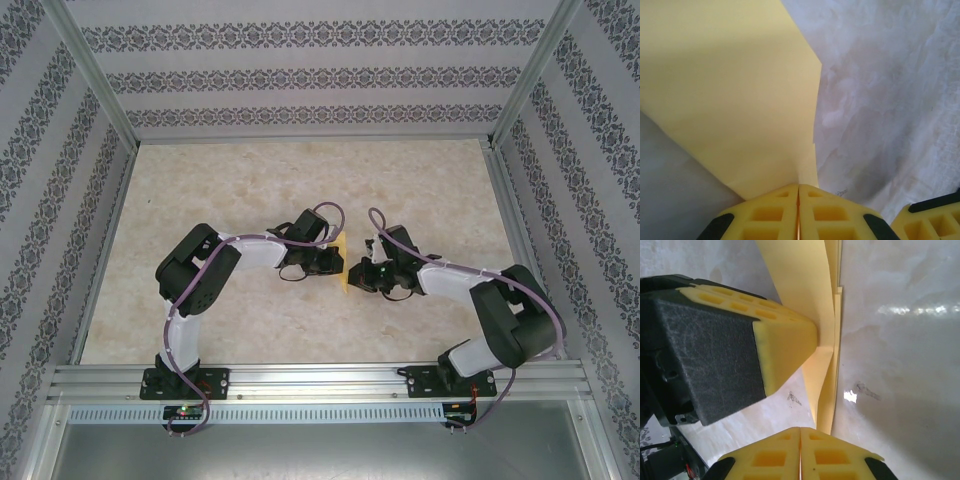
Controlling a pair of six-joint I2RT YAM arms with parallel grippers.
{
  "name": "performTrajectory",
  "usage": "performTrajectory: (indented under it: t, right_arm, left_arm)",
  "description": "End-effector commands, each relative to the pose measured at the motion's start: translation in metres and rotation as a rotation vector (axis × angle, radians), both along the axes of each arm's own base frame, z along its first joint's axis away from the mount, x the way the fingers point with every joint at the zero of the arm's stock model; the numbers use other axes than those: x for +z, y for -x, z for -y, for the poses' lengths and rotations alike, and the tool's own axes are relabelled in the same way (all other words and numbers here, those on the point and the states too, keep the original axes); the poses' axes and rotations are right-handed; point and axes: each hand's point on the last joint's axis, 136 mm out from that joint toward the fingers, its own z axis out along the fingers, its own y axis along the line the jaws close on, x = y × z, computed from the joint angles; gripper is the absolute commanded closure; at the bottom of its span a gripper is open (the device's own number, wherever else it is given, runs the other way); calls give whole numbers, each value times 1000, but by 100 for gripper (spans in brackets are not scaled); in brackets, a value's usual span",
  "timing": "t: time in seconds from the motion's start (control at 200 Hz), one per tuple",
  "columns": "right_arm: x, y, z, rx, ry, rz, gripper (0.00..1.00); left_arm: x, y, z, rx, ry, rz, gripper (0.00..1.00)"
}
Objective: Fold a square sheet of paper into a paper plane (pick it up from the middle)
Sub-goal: Fold the wing for the fifth time at the center of the table.
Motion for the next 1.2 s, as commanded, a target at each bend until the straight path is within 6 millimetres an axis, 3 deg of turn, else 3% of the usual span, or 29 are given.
performTrajectory:
  t: [0.0, 0.275, 0.55, 1.049, 1.194]
  right_arm:
    - [6, -6, -14, 38, -46, 27, 94]
    - [5, -11, -25, 59, -92, 28, 94]
    - [-19, -2, -20, 54, -57, -36, 94]
    - [-45, 44, -1, 90, 57, -156, 93]
    - [-42, 52, 8, 82, 91, -158, 94]
  left_arm:
    - [-41, 13, -23, 17, -155, -57, 90]
    - [-42, 14, -23, 19, -151, -60, 91]
    - [-44, 14, -25, 32, -160, -66, 91]
    - [-51, 14, -31, 59, -198, -83, 91]
    - [-51, 14, -31, 60, -198, -88, 91]
